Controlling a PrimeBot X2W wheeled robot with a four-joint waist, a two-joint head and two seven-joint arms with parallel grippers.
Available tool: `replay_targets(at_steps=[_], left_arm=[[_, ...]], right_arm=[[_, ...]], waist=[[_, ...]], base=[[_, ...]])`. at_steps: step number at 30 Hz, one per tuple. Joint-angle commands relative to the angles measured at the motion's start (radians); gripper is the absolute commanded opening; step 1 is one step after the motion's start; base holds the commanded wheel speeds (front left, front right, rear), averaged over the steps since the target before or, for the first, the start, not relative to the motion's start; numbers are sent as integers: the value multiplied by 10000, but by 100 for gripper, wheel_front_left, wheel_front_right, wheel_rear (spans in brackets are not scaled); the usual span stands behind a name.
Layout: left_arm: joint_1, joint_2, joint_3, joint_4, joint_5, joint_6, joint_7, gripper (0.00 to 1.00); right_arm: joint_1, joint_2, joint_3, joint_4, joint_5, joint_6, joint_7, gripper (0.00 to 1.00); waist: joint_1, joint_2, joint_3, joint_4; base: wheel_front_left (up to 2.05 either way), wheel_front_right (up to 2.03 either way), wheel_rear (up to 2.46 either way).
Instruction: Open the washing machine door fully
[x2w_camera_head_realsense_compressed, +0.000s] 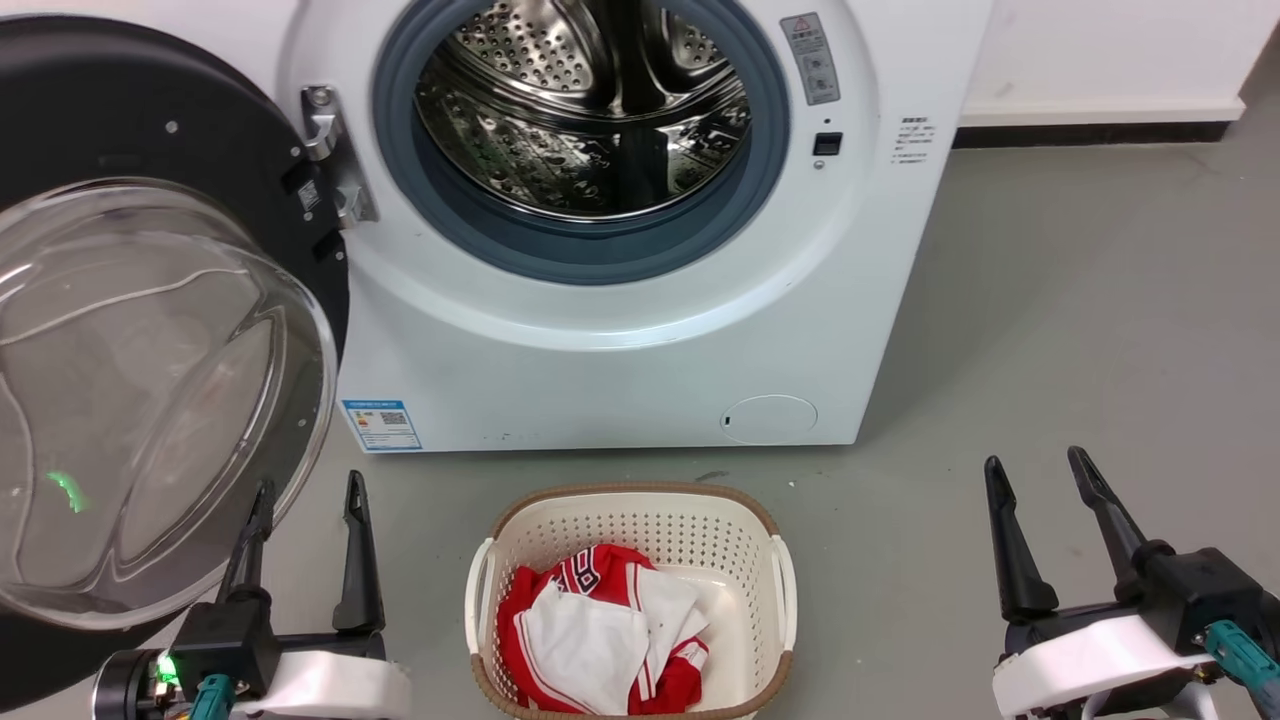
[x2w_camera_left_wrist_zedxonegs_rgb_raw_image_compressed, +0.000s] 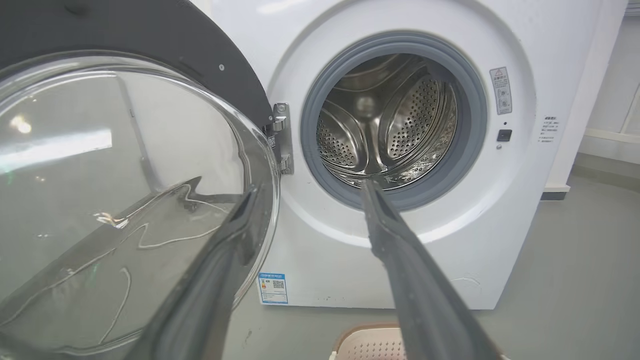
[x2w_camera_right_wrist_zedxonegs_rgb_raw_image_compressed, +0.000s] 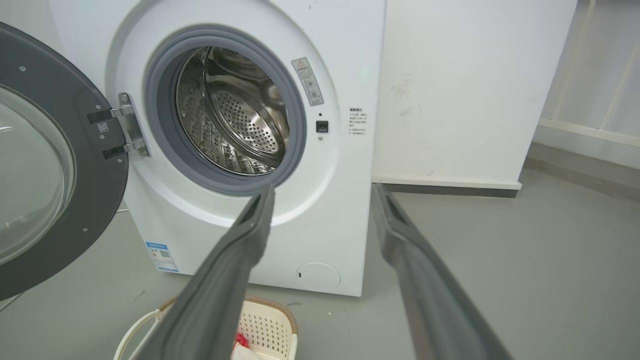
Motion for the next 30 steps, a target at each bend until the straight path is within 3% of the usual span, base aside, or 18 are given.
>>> replay_targets(at_steps=[1,30], left_arm=[[-106,5,-7,41,63,2,-22,100],[14,-236,-191,79,170,-17,-24,100]], right_arm=[[56,21,-11,-46,-94,-7,46,100],[62,21,197,67,37,-7,-7,100]], waist=[[-1,0,-13,-47],[-1,0,-16,-278]], base=[[0,0,0],[0,0,0]])
